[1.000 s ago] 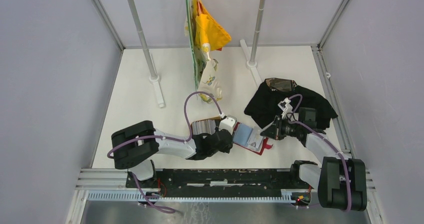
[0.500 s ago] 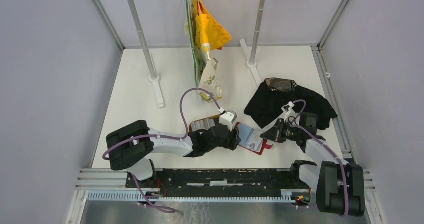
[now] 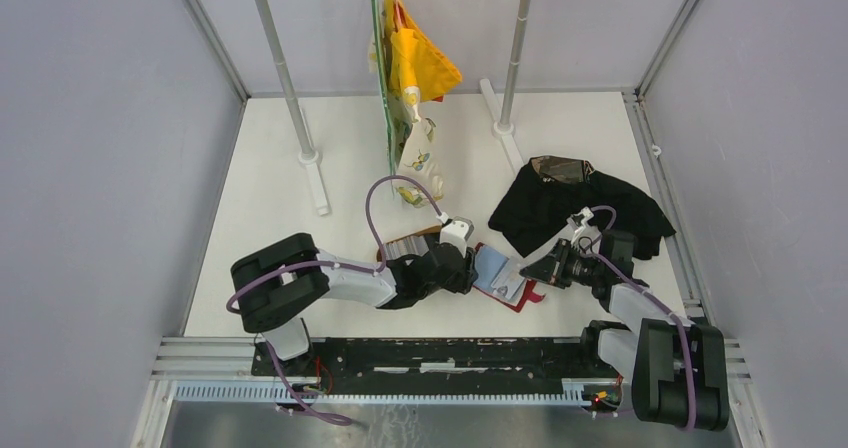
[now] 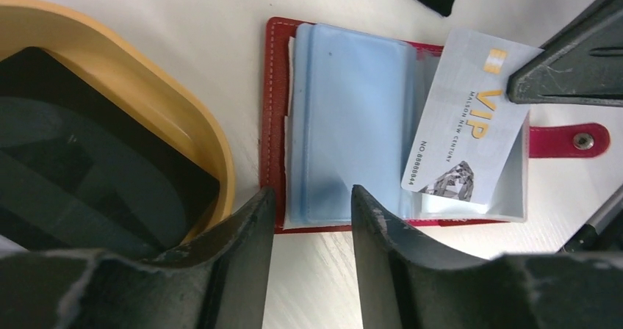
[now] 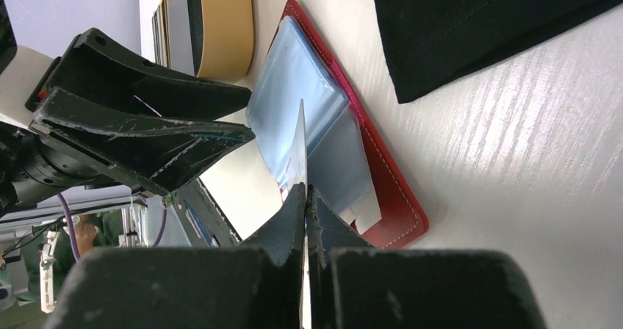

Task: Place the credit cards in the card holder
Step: Insert the credit card into the card holder.

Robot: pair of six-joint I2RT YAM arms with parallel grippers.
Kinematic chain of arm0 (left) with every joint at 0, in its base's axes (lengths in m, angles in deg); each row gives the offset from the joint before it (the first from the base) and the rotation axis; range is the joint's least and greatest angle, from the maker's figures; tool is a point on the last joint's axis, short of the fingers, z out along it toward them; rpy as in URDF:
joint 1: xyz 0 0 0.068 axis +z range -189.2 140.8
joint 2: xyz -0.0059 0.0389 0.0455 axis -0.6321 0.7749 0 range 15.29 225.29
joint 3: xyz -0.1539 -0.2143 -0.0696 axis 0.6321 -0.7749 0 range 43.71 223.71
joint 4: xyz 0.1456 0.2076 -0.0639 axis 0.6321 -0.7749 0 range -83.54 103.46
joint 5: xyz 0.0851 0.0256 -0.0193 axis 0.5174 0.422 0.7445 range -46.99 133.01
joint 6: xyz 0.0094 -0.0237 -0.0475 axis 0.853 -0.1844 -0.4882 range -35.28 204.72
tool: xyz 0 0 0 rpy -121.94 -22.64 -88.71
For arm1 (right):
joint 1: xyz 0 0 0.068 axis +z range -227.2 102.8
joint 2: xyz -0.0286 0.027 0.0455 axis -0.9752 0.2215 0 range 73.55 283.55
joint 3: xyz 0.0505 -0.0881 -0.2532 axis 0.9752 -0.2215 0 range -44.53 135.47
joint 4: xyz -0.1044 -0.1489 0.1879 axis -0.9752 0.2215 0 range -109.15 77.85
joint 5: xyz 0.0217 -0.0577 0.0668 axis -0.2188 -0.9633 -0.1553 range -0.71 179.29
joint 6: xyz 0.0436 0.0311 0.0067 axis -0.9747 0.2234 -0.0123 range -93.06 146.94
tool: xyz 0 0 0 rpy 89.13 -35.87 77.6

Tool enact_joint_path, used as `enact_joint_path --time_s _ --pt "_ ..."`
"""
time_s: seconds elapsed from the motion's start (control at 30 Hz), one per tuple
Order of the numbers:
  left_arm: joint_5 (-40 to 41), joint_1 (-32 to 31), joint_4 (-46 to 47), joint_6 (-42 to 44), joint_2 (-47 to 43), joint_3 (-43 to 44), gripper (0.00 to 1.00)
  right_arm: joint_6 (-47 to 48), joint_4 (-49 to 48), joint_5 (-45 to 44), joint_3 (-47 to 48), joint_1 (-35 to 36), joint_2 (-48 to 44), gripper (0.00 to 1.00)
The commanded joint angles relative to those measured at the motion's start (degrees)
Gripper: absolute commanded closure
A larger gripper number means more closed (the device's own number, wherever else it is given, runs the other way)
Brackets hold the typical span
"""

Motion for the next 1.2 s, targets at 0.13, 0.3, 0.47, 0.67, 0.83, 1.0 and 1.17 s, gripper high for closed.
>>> enact_joint_path --time_s 0.13,0.3,0.47,0.67,0.83,1.0,1.17 --pt "0.84 0.45 -2.99 -2.34 2.06 1.94 0.59 -1.37 -1.84 -3.44 -0.78 -1.13 -0.43 1.0" --pt "-0.6 0.39 -2.96 -3.36 1.79 1.57 0.63 -0.93 -0.55 -7.54 -1.93 -1.41 -0.24 1.0" --pt "-1.34 0.4 -2.54 -4.7 1.25 0.85 0.66 0.67 1.51 -7.82 -0.86 -1.37 1.65 1.0" --pt "-2.42 0.35 -2.12 -5.34 1.43 0.99 0.67 -2.85 -1.88 -4.52 -1.43 -1.41 4.33 1.0" --pt "-3.03 0.36 -1.79 -5.62 1.46 0.86 0.68 -6.27 -5.16 -2.7 -2.6 -1.33 2.86 1.0" --pt "-4.23 0.32 -0.71 -6.14 1.9 0.6 0.69 -8.53 -7.73 -2.73 -3.81 -1.33 2.19 1.0" --pt "-4.81 0.2 0.37 -6.93 1.95 -0.04 0.69 -11.24 -11.02 -2.61 -5.07 -1.33 1.8 1.0"
